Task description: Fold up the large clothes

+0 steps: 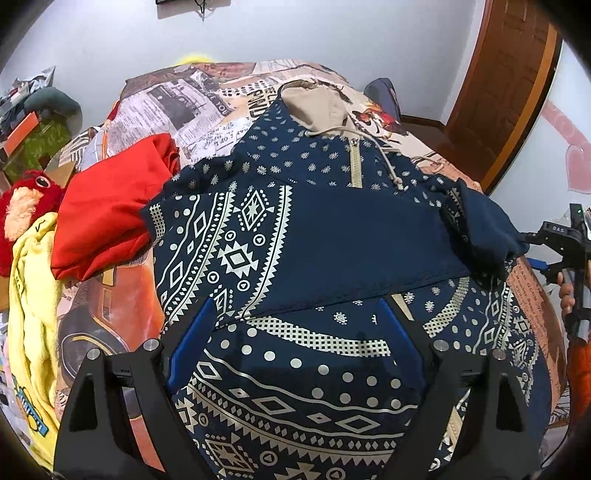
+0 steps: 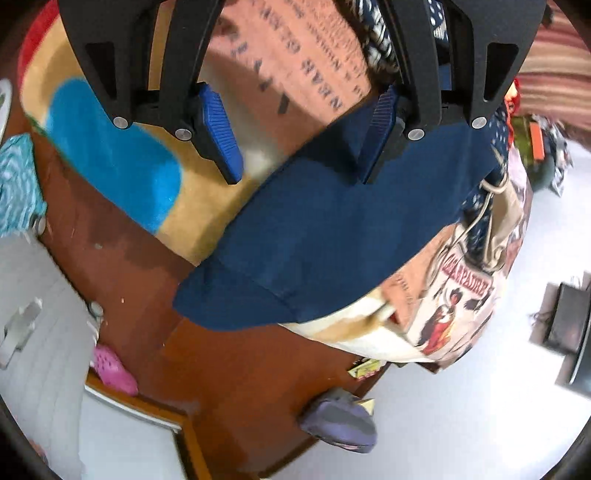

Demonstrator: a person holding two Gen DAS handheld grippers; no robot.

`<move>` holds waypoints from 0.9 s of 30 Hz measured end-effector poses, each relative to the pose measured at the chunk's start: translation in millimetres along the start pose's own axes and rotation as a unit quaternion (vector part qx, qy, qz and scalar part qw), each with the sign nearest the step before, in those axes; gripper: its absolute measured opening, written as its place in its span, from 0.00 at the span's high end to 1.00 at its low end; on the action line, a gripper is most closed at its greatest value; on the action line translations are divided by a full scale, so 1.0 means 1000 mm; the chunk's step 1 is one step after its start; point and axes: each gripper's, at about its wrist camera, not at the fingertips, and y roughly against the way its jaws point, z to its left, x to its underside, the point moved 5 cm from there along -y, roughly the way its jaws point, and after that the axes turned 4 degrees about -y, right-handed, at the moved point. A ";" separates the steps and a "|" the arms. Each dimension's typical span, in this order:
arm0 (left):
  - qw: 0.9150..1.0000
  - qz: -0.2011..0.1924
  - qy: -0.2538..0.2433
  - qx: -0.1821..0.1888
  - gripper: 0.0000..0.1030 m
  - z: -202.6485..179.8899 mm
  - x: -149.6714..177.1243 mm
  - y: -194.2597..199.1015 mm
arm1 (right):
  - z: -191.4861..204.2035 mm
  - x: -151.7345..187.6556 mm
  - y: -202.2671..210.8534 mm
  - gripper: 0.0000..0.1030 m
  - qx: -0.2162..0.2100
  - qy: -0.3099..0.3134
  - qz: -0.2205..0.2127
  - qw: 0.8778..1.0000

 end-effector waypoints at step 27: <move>0.997 -0.058 0.058 0.001 0.15 0.062 0.008 0.052 | 0.247 0.090 0.109 0.95 -0.119 0.288 -0.105 0.944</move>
